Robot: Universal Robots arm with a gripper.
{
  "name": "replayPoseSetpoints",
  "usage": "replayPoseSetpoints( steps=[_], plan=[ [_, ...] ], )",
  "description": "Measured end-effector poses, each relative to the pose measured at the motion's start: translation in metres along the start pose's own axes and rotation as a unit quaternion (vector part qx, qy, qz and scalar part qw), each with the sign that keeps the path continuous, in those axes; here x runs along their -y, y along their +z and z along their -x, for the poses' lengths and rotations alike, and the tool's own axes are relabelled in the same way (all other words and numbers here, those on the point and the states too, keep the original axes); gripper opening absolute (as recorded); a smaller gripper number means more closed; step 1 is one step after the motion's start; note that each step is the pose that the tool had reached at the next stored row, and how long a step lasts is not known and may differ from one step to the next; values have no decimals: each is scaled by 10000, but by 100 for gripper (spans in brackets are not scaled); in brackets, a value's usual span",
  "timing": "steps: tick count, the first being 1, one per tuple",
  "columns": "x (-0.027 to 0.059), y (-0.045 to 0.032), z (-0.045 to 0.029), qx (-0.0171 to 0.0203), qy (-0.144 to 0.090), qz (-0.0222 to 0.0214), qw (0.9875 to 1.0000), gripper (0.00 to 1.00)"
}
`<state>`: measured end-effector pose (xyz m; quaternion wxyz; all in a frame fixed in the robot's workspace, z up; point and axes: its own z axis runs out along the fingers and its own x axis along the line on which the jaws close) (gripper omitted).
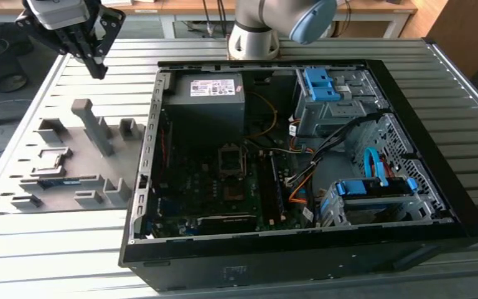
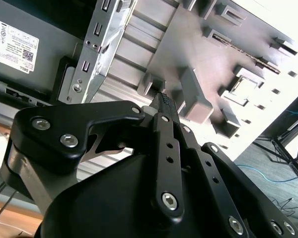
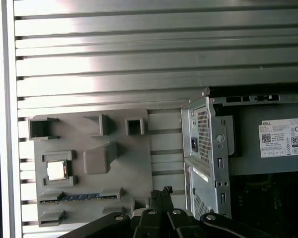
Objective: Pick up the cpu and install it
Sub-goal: 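Reach for the cpu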
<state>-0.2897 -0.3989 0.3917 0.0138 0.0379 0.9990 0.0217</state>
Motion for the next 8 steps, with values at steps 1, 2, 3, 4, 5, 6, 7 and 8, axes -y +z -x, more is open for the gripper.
replayPoseSetpoints(
  steps=[1,2,3,4,5,6,7,8],
  plan=[
    [1,0,-17,0,0,0,10000,10],
    [3,0,-34,0,0,0,10000,10],
    [4,0,-52,0,0,1,10000,10],
    [5,1,-67,0,0,1,10000,10],
    [6,1,-82,0,0,0,10000,10],
    [7,1,-96,0,0,0,10000,10],
    [8,2,-111,0,0,0,10000,10],
    [10,2,-125,0,-1,0,10000,10]
  ],
)
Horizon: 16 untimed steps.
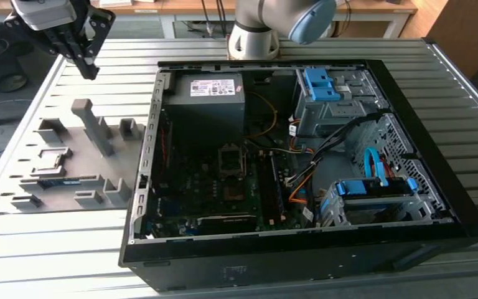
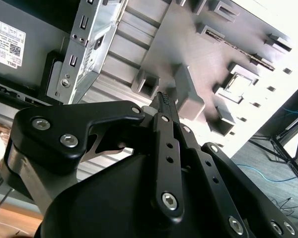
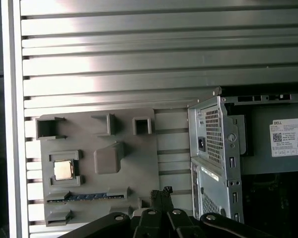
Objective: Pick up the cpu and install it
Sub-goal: 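Reach for the cpu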
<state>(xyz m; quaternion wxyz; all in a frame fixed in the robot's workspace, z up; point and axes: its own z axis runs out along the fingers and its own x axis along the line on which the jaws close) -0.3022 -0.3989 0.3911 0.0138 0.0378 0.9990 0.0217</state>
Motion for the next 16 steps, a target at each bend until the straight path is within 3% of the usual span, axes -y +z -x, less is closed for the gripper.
replayPoseSetpoints(
  steps=[16],
  plan=[
    [20,11,-259,0,0,0,10000,10]
  ],
)
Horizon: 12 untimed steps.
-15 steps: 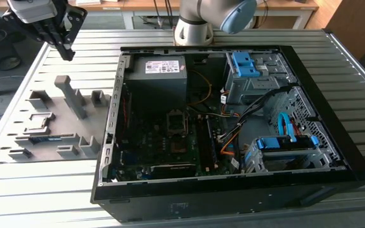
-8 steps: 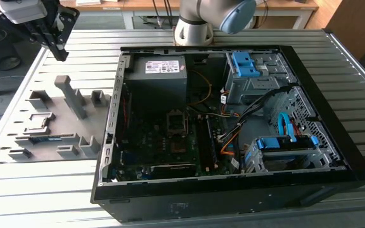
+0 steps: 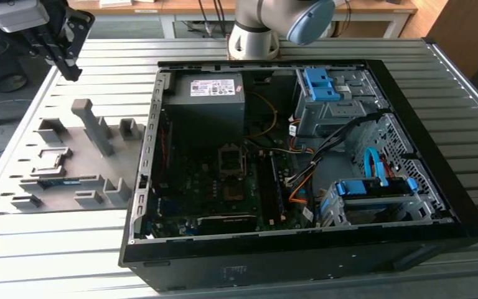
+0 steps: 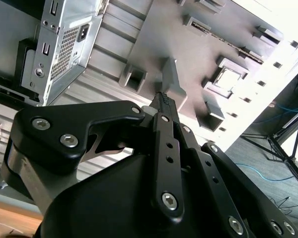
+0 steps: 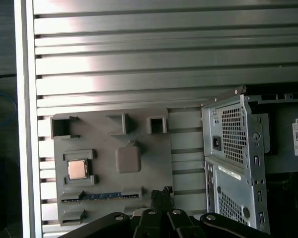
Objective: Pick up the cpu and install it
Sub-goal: 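Reach for the cpu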
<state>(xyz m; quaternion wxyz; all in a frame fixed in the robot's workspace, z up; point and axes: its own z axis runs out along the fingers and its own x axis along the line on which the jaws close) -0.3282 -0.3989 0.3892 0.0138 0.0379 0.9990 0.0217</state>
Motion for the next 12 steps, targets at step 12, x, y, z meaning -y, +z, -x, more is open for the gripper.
replayPoseSetpoints(
  steps=[12],
  plan=[
    [11,19,-132,0,0,0,10000,10]
  ],
)
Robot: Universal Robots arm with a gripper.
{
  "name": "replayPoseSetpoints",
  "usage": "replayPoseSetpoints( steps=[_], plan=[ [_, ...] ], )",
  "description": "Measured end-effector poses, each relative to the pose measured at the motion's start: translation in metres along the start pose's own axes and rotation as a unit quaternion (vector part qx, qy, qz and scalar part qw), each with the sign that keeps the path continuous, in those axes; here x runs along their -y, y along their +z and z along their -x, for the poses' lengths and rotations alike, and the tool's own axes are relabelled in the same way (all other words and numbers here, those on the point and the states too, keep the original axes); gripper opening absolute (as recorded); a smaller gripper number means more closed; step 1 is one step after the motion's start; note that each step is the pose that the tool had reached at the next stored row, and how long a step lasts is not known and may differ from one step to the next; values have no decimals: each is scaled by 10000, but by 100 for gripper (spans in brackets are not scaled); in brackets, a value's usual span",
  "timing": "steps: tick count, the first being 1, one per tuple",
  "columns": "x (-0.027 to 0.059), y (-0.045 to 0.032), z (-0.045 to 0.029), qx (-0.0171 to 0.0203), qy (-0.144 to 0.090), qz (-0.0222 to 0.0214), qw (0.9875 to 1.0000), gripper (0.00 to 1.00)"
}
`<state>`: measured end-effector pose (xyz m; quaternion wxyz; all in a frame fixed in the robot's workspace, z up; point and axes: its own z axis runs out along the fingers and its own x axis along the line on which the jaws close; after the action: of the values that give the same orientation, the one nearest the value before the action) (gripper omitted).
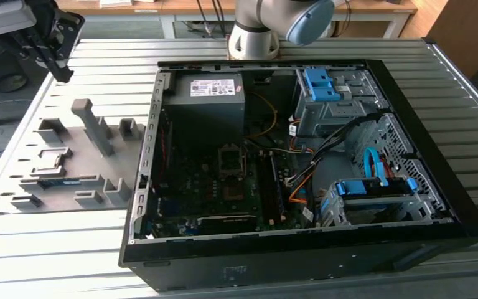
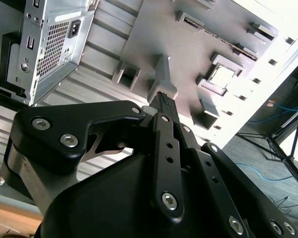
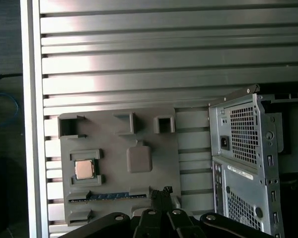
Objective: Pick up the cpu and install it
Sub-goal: 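Reach for the cpu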
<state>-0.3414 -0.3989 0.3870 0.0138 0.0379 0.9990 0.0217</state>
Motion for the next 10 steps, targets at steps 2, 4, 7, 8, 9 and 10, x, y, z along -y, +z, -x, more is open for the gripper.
replayPoseSetpoints(
  steps=[2,4,7,8,9,10],
  plan=[
    [2,2,-19,0,0,0,10000,10],
    [3,4,-37,0,0,0,10000,10],
    [6,6,-64,0,0,0,10000,10],
    [6,7,-73,0,0,0,10000,10],
    [7,8,-82,0,0,0,10000,10],
    [8,9,-92,0,0,0,10000,10]
  ],
)
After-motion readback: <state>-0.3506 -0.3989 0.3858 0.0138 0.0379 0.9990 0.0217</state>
